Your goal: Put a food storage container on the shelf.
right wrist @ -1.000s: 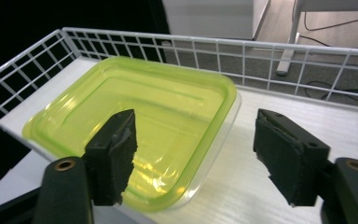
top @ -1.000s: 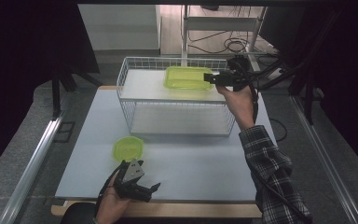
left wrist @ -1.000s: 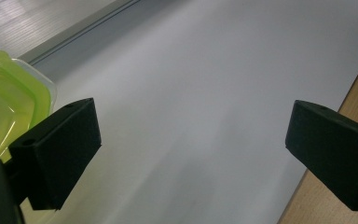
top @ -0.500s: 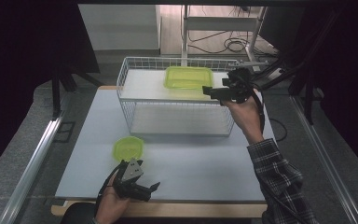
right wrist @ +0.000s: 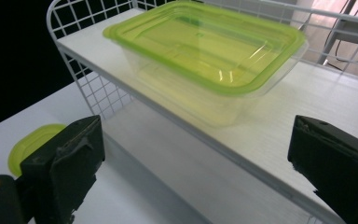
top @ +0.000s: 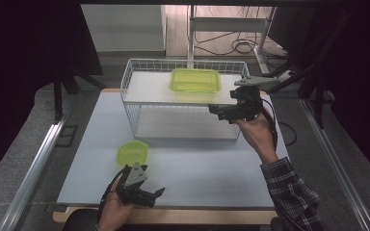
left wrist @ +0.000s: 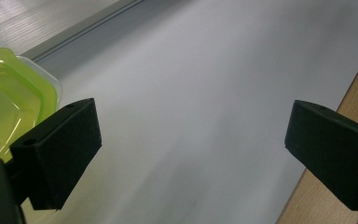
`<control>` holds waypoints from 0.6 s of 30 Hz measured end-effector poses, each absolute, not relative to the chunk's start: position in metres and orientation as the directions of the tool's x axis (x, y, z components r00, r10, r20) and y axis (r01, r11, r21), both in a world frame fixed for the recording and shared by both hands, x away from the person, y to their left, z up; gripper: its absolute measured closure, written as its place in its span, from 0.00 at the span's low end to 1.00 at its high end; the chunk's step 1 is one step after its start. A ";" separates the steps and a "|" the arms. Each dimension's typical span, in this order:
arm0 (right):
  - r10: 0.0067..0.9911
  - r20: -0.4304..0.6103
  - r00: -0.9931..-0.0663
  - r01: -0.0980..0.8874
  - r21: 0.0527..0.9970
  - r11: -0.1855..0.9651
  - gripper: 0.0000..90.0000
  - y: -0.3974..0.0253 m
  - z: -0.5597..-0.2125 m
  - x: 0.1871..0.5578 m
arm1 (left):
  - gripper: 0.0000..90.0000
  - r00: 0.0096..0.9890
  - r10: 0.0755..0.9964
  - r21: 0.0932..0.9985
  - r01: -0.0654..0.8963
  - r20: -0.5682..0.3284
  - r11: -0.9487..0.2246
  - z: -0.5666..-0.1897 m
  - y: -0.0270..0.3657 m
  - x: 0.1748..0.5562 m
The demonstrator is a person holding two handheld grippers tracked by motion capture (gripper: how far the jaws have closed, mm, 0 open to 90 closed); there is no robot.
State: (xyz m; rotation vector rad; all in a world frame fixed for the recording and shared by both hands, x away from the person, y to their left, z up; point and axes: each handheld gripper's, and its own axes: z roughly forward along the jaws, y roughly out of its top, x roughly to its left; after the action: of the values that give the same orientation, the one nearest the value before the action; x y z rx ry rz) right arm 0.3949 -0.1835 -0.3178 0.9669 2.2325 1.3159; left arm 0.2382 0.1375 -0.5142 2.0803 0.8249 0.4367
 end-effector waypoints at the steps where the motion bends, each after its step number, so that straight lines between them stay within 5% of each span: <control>1: 0.717 0.022 -0.697 0.367 0.870 0.330 0.03 -0.184 -0.319 0.393 | 0.04 0.723 0.690 0.806 0.400 0.014 -0.436 -0.514 0.138 0.238; 18: 0.701 -0.013 -0.713 0.345 0.864 0.367 0.00 -0.193 -0.352 0.368 | 0.04 0.720 0.694 0.807 0.400 0.017 -0.435 -0.515 0.138 0.238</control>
State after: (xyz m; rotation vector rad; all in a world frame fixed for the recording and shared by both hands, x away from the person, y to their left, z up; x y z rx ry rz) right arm 0.3675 -0.1929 -0.3516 0.9130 2.2534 1.2874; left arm 0.2384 0.1378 -0.5146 2.0801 0.8283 0.4422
